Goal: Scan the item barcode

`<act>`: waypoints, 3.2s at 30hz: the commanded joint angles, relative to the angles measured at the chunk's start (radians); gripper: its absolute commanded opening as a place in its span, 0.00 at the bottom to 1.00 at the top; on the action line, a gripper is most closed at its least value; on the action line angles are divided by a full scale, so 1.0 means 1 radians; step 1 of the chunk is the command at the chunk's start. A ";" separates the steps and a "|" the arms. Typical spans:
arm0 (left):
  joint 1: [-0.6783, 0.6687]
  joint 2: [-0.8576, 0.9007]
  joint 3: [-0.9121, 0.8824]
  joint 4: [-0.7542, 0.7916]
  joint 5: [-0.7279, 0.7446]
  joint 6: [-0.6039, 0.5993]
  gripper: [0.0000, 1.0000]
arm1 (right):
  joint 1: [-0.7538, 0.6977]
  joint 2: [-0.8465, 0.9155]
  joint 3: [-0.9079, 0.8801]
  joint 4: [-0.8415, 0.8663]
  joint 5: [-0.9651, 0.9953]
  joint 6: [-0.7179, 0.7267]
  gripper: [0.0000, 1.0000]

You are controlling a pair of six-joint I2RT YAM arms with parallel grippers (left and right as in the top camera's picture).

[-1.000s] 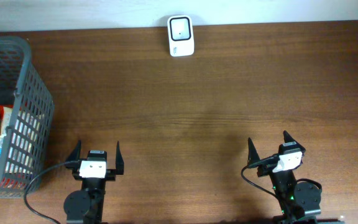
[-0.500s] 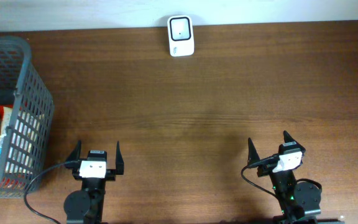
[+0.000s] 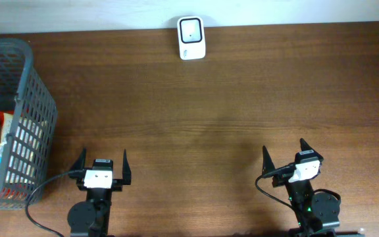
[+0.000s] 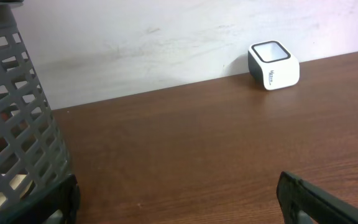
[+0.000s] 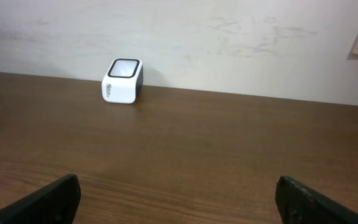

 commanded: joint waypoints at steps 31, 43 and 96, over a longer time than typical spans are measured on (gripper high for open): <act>0.002 -0.006 0.040 -0.010 -0.007 -0.006 0.99 | -0.006 -0.006 -0.005 -0.004 -0.009 0.008 0.99; 0.002 0.268 0.305 -0.041 0.029 -0.026 0.99 | -0.006 -0.006 -0.005 -0.004 -0.009 0.008 0.99; 0.835 2.102 1.647 -0.920 0.286 0.113 0.47 | -0.006 -0.006 -0.005 -0.004 -0.009 0.008 0.99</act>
